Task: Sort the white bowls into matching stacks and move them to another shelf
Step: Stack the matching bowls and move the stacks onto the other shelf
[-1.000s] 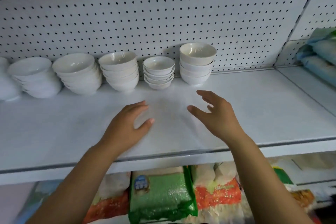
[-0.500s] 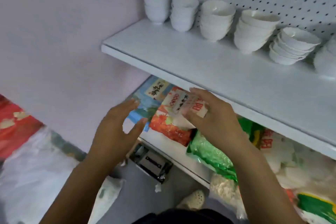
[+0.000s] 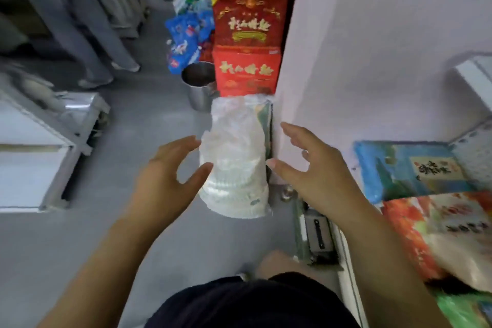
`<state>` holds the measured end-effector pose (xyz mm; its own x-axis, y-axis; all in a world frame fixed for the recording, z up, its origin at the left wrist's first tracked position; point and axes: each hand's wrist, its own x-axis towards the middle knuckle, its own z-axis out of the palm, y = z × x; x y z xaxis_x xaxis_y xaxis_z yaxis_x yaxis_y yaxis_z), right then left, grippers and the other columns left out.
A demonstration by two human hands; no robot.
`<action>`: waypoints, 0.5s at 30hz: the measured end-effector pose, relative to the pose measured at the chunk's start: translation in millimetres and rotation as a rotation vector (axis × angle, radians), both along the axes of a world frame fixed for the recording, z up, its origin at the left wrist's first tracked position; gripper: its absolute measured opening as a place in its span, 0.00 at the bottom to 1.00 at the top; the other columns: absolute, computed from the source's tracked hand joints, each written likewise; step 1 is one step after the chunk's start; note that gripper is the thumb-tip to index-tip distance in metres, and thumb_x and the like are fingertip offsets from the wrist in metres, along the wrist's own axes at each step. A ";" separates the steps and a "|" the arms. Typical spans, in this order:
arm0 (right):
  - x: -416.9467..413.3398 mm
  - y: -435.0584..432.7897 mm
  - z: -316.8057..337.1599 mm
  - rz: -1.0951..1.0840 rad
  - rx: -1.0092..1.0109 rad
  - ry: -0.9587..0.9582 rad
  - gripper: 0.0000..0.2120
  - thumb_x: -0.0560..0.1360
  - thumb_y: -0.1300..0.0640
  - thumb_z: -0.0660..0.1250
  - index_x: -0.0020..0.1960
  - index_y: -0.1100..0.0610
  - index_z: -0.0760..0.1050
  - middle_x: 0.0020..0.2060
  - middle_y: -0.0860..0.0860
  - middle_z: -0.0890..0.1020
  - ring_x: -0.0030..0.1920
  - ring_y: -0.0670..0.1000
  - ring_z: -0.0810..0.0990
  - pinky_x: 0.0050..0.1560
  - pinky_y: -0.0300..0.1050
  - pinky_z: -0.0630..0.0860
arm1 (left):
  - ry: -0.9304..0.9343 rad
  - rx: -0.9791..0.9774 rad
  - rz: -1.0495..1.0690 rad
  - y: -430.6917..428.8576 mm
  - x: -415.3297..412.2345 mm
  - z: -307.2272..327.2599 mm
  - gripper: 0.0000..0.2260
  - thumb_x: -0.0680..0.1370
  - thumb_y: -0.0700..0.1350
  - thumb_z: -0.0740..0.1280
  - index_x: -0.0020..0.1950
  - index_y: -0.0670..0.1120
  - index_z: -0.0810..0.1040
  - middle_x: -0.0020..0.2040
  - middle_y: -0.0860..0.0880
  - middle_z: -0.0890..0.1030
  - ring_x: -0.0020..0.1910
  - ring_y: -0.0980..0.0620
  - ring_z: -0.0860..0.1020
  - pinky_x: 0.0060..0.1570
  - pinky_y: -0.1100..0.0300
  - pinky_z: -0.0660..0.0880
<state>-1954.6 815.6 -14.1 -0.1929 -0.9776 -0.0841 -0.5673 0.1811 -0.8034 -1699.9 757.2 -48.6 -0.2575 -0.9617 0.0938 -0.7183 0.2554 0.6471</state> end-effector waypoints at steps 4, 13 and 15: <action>42.4 -57.1 -11.2 0.294 0.119 0.074 0.36 0.74 0.43 0.75 0.77 0.37 0.63 0.71 0.35 0.69 0.70 0.44 0.71 0.69 0.49 0.73 | -0.020 0.070 0.183 7.0 50.7 -21.6 0.26 0.74 0.62 0.68 0.69 0.50 0.79 0.69 0.53 0.79 0.69 0.52 0.76 0.68 0.55 0.72; 115.2 -199.3 -24.0 0.760 0.160 0.151 0.38 0.72 0.42 0.76 0.77 0.39 0.63 0.72 0.39 0.71 0.73 0.39 0.67 0.64 0.34 0.62 | -0.074 0.169 0.574 -28.0 105.7 -26.4 0.26 0.77 0.60 0.71 0.73 0.53 0.74 0.72 0.56 0.76 0.70 0.54 0.74 0.67 0.62 0.67; 132.9 -231.0 -22.2 0.853 0.138 0.165 0.37 0.72 0.42 0.76 0.77 0.40 0.64 0.73 0.39 0.71 0.73 0.38 0.67 0.64 0.33 0.62 | -0.046 0.161 0.669 -42.6 111.3 -22.1 0.26 0.77 0.59 0.71 0.74 0.54 0.74 0.72 0.56 0.75 0.70 0.54 0.74 0.67 0.62 0.67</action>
